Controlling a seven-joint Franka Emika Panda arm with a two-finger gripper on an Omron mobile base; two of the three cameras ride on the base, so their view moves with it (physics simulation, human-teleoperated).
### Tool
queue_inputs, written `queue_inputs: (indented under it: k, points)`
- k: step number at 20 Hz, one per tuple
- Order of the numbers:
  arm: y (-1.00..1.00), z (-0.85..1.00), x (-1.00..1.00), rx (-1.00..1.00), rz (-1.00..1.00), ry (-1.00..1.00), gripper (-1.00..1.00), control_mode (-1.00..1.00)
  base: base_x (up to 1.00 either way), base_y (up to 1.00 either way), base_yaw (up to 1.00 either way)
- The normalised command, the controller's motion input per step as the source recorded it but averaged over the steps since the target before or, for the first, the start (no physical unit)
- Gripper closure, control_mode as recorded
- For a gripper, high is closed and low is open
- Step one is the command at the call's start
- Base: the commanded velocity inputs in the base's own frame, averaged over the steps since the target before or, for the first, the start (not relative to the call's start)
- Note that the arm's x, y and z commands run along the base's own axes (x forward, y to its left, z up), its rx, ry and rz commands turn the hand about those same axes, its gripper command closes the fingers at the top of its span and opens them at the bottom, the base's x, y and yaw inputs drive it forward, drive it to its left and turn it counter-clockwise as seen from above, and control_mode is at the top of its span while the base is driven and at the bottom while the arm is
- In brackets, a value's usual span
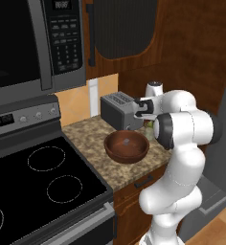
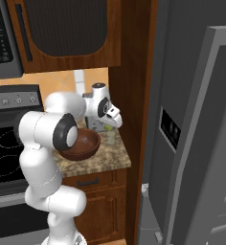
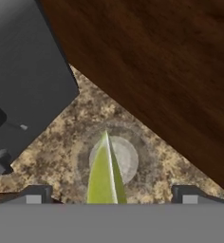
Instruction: Grab a lemon wedge from the fridge and one ice cube from the ice bowl, and put them in the glass of lemonade.
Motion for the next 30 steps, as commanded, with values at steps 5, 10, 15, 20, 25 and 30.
queue_inputs:
  k: [5, 10, 15, 20, 25, 30]
  points:
    - [0.02, 0.20, -0.39, 0.04, 0.00, -0.04, -1.00, -1.00, 0.00, 0.00, 0.00]
    - [0.00, 0.43, -0.37, 0.00, 0.00, 0.00, -1.00, -1.00, 0.00, 0.00, 0.00]
    - [0.09, 0.25, -0.60, 0.00, 0.00, 0.02, -1.00, -1.00, 0.00, 0.00, 0.00]
    - [0.30, 0.12, -0.64, 0.00, 0.04, 0.07, -1.00, -1.00, 0.00, 0.00, 0.00]
    - [0.43, 0.14, -0.66, 0.00, 0.05, 0.05, -1.00, -1.00, 0.00, 0.00, 0.00]
    - [0.26, 0.03, -0.65, 0.00, 0.06, 0.00, -1.00, -1.00, 0.00, 0.00, 0.00]
